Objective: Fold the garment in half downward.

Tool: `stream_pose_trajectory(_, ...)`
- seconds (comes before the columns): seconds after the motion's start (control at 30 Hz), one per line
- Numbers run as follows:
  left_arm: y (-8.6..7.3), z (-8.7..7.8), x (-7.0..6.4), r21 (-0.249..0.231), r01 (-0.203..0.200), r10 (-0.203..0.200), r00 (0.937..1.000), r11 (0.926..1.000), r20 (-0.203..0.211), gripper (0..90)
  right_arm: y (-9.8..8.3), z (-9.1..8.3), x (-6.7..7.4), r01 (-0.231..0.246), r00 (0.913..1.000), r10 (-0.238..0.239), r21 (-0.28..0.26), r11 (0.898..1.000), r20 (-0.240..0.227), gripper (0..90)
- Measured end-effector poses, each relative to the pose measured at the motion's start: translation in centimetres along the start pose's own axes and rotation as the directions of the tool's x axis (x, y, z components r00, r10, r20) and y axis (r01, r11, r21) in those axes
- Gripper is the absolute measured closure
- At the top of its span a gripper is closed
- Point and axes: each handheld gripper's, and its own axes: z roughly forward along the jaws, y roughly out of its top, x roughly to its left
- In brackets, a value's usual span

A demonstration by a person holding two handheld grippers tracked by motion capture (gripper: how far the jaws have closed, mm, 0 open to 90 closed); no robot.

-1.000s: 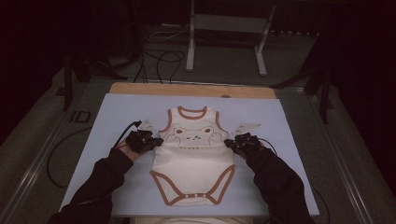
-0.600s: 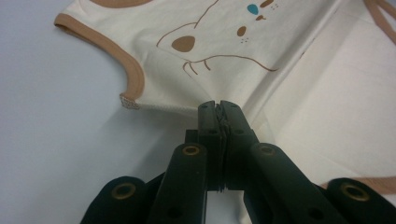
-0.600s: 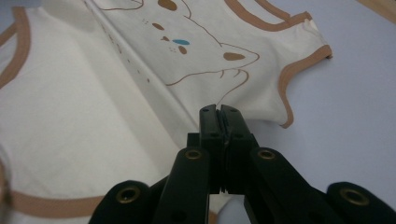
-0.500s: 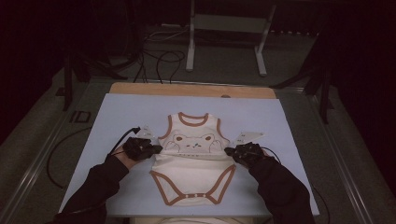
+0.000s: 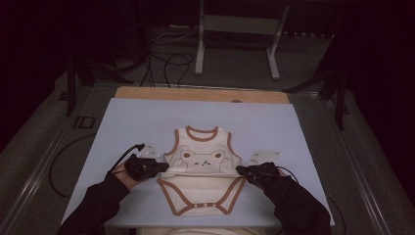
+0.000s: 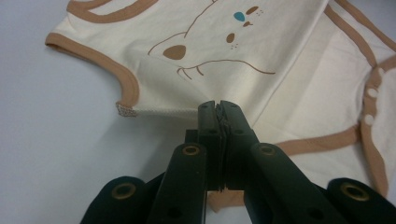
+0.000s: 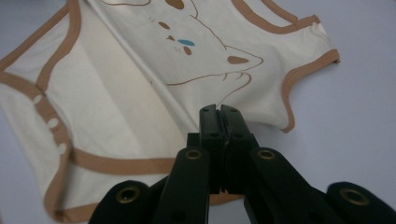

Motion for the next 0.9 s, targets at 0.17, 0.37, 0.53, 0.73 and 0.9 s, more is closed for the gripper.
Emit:
stream_pose_trajectory(0.17, -0.3, -0.2, -0.7, 0.004, -0.006, 0.006, 1.0, 1.0, 0.004, 88.6, -0.5, -0.3, 0.6, -0.006, 0.9999, 0.006, -0.001, 1.0, -0.012, 89.2)
stream_pose_trajectory(0.37, -1.0, -0.5, -1.7, 0.011, -0.021, 0.021, 0.9997, 0.9997, 0.015, 88.6, -1.5, -0.5, 1.6, -0.008, 0.9998, 0.008, 0.006, 1.0, -0.018, 89.1)
stream_pose_trajectory(0.53, -1.6, -1.1, -3.0, -0.005, -0.023, 0.023, 0.9993, 0.9997, 0.029, 88.6, -2.5, -0.9, 2.4, -0.012, 0.9993, 0.013, 0.016, 1.0, -0.037, 89.1)
stream_pose_trajectory(0.73, -2.5, -0.9, -3.8, 0.008, -0.021, 0.021, 0.9985, 0.9997, 0.05, 88.6, -3.3, -1.2, 3.0, -0.029, 0.9984, 0.03, 0.013, 0.999, -0.048, 89.2)
stream_pose_trajectory(0.9, -2.8, -1.0, -4.3, 0.007, -0.021, 0.021, 0.9983, 0.9997, 0.055, 88.6, -4.0, -1.4, 3.4, -0.039, 0.9976, 0.039, 0.016, 0.999, -0.057, 89.1)
